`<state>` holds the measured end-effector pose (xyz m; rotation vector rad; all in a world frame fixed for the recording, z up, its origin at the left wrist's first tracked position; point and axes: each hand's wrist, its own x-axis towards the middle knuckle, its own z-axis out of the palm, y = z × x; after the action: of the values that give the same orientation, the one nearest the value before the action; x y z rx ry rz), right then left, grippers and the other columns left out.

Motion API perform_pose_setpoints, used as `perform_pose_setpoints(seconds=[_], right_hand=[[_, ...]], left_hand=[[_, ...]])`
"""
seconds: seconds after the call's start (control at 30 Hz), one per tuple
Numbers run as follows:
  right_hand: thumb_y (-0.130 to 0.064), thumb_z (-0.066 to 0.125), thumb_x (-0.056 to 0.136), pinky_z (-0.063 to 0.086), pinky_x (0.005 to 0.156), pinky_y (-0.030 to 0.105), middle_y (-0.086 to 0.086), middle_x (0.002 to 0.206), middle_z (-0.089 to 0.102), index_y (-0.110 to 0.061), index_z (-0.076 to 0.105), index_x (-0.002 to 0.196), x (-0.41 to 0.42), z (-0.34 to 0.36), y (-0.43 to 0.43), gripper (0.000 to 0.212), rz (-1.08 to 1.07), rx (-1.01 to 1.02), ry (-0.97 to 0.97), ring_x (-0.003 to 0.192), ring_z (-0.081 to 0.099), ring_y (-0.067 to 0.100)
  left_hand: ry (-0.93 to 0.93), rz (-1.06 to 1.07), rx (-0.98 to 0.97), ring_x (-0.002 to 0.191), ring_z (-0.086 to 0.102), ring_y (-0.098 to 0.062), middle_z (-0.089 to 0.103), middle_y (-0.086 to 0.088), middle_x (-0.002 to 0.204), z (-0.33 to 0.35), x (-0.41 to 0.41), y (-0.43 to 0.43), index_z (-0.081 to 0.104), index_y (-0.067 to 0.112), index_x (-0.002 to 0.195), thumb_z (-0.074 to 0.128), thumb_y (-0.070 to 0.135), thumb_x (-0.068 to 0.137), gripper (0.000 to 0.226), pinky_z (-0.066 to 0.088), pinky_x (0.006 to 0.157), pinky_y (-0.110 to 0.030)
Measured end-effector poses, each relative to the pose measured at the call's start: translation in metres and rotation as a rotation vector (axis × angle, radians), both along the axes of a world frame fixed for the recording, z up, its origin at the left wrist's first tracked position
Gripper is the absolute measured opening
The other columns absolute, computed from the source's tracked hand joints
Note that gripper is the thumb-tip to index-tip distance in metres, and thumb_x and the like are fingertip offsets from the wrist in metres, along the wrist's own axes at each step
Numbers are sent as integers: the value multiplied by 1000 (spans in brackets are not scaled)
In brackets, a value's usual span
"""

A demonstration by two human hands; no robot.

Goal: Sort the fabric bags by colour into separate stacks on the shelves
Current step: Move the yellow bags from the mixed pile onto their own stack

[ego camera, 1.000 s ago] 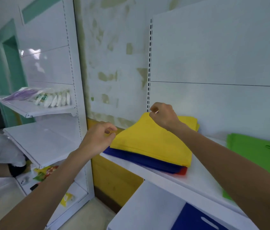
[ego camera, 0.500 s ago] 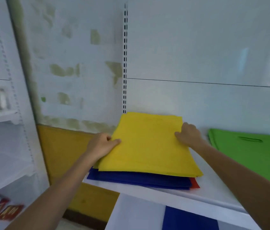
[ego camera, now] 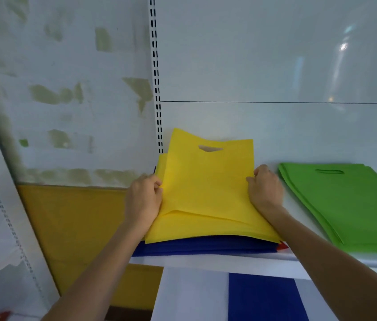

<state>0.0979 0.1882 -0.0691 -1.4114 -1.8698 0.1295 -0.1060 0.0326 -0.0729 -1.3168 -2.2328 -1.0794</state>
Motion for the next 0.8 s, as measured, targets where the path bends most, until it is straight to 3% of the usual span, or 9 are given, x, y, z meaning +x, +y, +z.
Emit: perform_pose_setpoints(seconds=[0.13, 0.23, 0.33, 0.43, 0.57, 0.8], right_hand=[[-15, 53, 93, 43, 79, 43, 17, 107, 57, -1, 53, 100, -1, 0, -3, 16, 7, 134, -41, 100, 52, 35], [-13, 47, 95, 42, 70, 43, 19, 101, 59, -1, 48, 102, 4, 11, -8, 14, 73, 122, 70, 91, 55, 37], [-8, 46, 94, 41, 69, 41, 23, 100, 61, 0, 45, 115, 26, 34, -11, 22, 158, 189, 232, 89, 57, 38], [-4, 44, 94, 40, 77, 38, 21, 109, 59, -1, 51, 119, 71, 55, -10, 26, 139, 268, 269, 98, 55, 36], [-4, 46, 91, 40, 88, 36, 17, 121, 55, 0, 58, 117, 155, 68, -10, 28, 18, 289, 223, 106, 54, 34], [-1, 46, 87, 39, 92, 32, 15, 128, 53, -5, 56, 123, 354, 85, -24, 38, -242, 252, 120, 114, 51, 32]], left_hand=[[52, 10, -17, 84, 59, -20, 65, -7, 94, 2, 0, -3, 64, 9, 100, 55, 16, 92, 14, 47, 67, -29], [158, 21, -47, 71, 54, -20, 66, -9, 89, 15, 3, -8, 57, 7, 104, 48, 17, 96, 16, 37, 58, -27], [163, -97, 40, 84, 61, -29, 66, -13, 99, 42, 18, -9, 52, 5, 118, 48, 12, 95, 24, 40, 65, -31], [173, -239, 99, 97, 59, -29, 65, -12, 108, 61, 53, 1, 60, 9, 116, 48, 10, 95, 25, 45, 81, -39], [198, -386, 83, 107, 54, -23, 64, -5, 114, 69, 120, 29, 63, 13, 117, 46, 14, 95, 28, 42, 88, -35], [54, -682, 49, 108, 55, -28, 63, -10, 117, 63, 286, 84, 64, 11, 117, 54, 14, 90, 29, 38, 92, -31]])
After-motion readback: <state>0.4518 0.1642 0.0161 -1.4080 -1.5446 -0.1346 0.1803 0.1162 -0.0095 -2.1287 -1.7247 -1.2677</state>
